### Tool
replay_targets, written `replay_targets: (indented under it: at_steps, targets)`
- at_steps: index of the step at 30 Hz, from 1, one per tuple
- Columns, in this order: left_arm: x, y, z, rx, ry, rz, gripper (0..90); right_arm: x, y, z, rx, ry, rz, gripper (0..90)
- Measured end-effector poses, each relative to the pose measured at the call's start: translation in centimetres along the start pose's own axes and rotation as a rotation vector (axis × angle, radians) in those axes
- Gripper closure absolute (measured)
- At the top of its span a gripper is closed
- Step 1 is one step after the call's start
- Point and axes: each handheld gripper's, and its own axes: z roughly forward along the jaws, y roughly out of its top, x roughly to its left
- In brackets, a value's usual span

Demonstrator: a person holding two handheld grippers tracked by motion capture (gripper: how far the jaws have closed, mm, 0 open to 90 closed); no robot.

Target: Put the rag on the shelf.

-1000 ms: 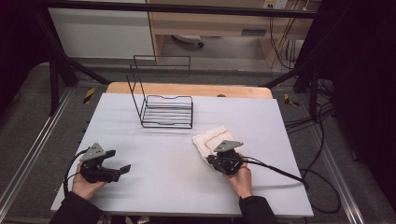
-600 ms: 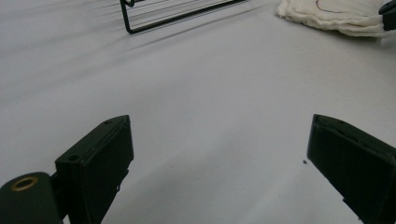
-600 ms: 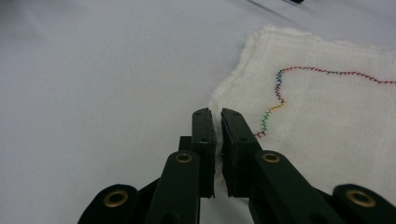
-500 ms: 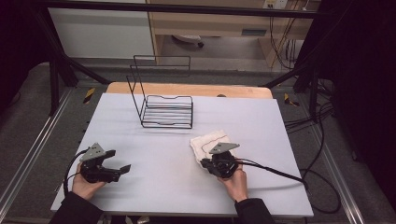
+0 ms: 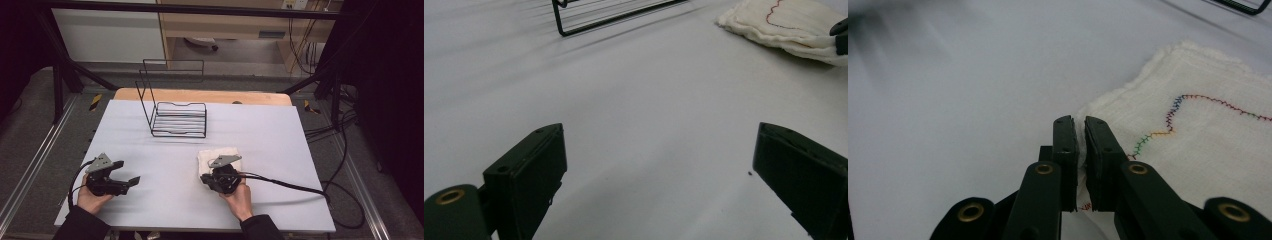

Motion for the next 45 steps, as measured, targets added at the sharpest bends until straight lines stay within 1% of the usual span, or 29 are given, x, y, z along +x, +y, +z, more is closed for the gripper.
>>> replay_targets:
  at_steps: [2,3,4,5,6,7,10,11,13,15,18,19,21,22,23,25,26,27,29,31,32,34,35,39,40,41,43,44,45]
  targets:
    - [0.0,0.0,0.0,0.001,0.000,0.000,7.0,0.2,0.1,0.1,0.000,0.001,0.000,84.4]
    - [0.0,0.0,0.0,0.000,0.000,0.000,7.0,0.5,0.3,0.3,-0.003,0.013,-0.004,84.4]
    - [0.0,0.0,0.0,0.001,0.001,-0.001,7.0,0.5,0.3,0.3,-0.003,0.013,-0.004,84.4]
    - [0.0,0.0,0.0,0.001,0.001,0.000,7.0,0.8,0.6,0.6,-0.012,0.021,0.002,84.4]
    - [0.0,0.0,0.0,0.001,0.001,-0.001,7.0,0.8,0.6,0.6,-0.012,0.021,0.002,84.4]
    - [0.0,0.0,0.0,0.001,0.001,0.000,7.0,1.1,1.0,1.0,-0.012,0.018,-0.003,84.4]
    - [0.0,0.0,0.0,0.000,0.001,-0.001,7.0,1.2,1.3,1.5,-0.017,0.022,0.006,84.4]
    - [0.0,0.0,0.0,0.000,0.001,-0.001,7.0,1.4,1.6,2.1,-0.013,0.020,0.010,84.3]
    - [0.0,0.0,0.0,0.001,0.001,-0.002,7.0,1.5,1.7,2.5,-0.011,0.018,0.013,84.3]
    - [0.0,0.0,0.0,0.001,0.000,-0.001,7.0,1.4,1.9,3.3,-0.013,0.021,0.029,84.2]
    - [-0.1,0.1,0.0,0.001,0.000,-0.002,7.0,1.4,2.0,3.8,-0.013,0.019,0.033,83.9]
    - [-0.1,0.1,0.0,0.003,0.000,0.000,7.0,1.4,2.0,4.2,-0.018,0.017,0.035,82.6]
    - [-0.3,0.1,0.0,0.003,-0.003,0.002,7.0,1.3,2.0,4.2,-0.018,0.025,0.039,81.0]
    - [-0.4,0.2,0.0,0.000,-0.005,0.002,7.0,1.2,2.1,4.1,-0.033,0.044,0.039,71.3]
    - [-0.5,0.2,0.0,0.001,-0.005,0.008,7.0,1.2,2.1,4.1,-0.033,0.044,0.039,71.3]
    - [-0.6,0.3,0.0,0.000,-0.009,0.011,7.0,1.1,2.7,3.0,-0.054,0.035,0.023,62.3]
    - [-0.7,0.3,0.0,0.000,-0.010,0.009,7.0,0.9,2.9,2.4,-0.063,0.030,0.016,60.0]
    - [-0.8,0.3,0.0,0.003,-0.010,0.011,7.0,0.9,2.9,2.4,-0.063,0.030,0.016,60.0]
    - [-0.7,0.3,0.0,0.002,-0.008,0.011,6.9,0.5,3.0,1.1,-0.070,0.026,0.012,55.8]
    - [-0.7,0.3,0.0,-0.001,-0.007,0.007,6.9,-0.2,2.6,-0.3,-0.061,0.014,-0.005,53.9]
    - [-0.7,0.3,0.0,-0.001,-0.007,0.004,6.9,-0.8,1.5,-1.6,-0.047,-0.002,-0.012,53.5]
    - [-0.8,0.3,0.1,0.003,-0.008,0.004,6.9,-1.4,0.1,-2.6,-0.026,-0.010,-0.005,55.5]
    - [-0.8,0.3,0.1,0.003,-0.008,0.004,6.9,-1.4,0.1,-2.6,-0.026,-0.010,-0.005,55.5]
    - [-0.9,0.3,0.2,0.006,-0.005,0.006,6.9,-2.3,-2.6,-3.6,0.007,-0.020,0.008,63.3]
    - [-0.9,0.3,0.2,0.007,-0.005,0.004,6.9,-2.5,-3.4,-3.8,0.015,-0.019,0.006,66.8]
    - [-0.9,0.3,0.2,0.007,-0.005,0.005,6.9,-2.5,-3.6,-3.9,0.023,-0.014,0.005,68.0]
    - [-0.9,0.3,0.1,0.005,-0.005,0.005,6.9,-2.3,-3.9,-3.9,0.039,-0.014,-0.019,68.6]
    - [-0.9,0.3,0.1,0.005,-0.006,0.002,6.9,-2.3,-3.9,-3.9,0.039,-0.014,-0.019,68.6]
    - [-0.9,0.3,0.1,0.005,-0.006,0.002,7.0,-2.2,-4.1,-3.7,0.047,-0.017,-0.029,69.1]
